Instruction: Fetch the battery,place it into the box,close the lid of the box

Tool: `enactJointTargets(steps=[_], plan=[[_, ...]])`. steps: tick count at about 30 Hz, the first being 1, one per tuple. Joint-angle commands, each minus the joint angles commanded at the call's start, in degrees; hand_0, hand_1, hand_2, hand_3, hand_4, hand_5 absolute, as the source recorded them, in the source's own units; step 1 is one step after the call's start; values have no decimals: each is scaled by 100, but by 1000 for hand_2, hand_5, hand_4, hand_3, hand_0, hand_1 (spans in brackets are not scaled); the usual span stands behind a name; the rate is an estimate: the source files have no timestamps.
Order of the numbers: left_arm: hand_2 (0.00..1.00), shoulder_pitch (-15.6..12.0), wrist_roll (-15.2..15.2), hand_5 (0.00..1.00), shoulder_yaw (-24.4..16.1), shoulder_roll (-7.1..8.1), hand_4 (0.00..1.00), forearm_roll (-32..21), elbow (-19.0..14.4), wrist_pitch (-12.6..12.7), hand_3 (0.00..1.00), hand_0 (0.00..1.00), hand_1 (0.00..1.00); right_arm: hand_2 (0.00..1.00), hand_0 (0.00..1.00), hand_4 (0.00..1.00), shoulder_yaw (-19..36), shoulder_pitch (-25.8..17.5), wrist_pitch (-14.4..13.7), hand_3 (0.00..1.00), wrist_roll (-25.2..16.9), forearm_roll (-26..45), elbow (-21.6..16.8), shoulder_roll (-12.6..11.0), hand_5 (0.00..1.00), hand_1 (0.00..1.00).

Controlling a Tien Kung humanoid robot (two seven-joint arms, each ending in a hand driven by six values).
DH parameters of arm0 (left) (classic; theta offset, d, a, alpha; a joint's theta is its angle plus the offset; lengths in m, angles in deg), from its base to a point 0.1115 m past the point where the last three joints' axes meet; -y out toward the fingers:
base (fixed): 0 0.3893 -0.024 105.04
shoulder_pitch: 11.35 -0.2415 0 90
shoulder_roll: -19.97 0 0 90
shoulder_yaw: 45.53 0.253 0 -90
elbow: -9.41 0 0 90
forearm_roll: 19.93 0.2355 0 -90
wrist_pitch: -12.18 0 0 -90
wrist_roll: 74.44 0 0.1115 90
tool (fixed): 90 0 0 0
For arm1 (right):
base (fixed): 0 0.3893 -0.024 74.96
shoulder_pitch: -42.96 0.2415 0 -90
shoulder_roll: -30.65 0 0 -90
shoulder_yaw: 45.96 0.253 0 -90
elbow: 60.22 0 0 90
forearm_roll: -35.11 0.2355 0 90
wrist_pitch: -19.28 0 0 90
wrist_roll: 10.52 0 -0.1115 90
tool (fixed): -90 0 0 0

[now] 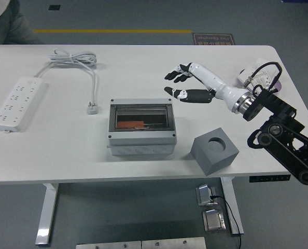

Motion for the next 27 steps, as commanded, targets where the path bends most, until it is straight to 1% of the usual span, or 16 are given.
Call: enactJointTargets(steps=[2,3,4,8,10,14,15,16,22,24,27], plan=[[651,-64,3,197,-244,-39,686,137,0,9,637,634,704,693,704,716,-133,126,-45,662,-300,461,274,29,529,656],[652,-91,12,198,-327,-62,685,192,0,8,635,634,705,687,708,747,-210,180,-33,682,-422,664,392,48,575,651],[652,-124,30,198,-407,-93,685,272,0,7,635,634,705,687,708,747,-306,244,-10,682,-562,905,530,78,575,651],[652,-204,65,198,-592,-191,685,471,0,3,635,634,705,687,708,747,-499,397,67,682,-1011,1798,981,186,575,651],[652,-218,61,199,-619,-223,685,501,0,-4,634,634,704,682,707,760,-512,434,89,691,-1101,2186,1072,213,589,654],[652,-221,27,199,-600,-280,685,496,0,-26,634,634,704,682,707,760,-451,476,155,691,-1135,2906,1102,213,589,654],[651,-222,22,199,-593,-290,685,490,0,-30,634,634,703,680,708,778,-419,480,172,688,-1128,3085,1096,211,629,657],[651,-223,21,199,-596,-297,685,494,0,-32,634,634,703,680,708,778,-390,482,185,688,-1120,3246,1091,211,629,657],[652,-231,26,203,-607,-297,684,494,0,-31,633,634,703,681,718,782,-158,410,258,692,-1090,4048,1027,191,629,661],[652,-220,23,203,-569,-279,684,450,0,-31,633,634,703,681,718,782,-35,329,269,692,-1078,4181,975,170,629,661],[652,-194,-17,215,-460,-239,686,291,0,-35,633,634,703,678,727,785,243,122,276,687,-1052,4161,823,120,636,664]])
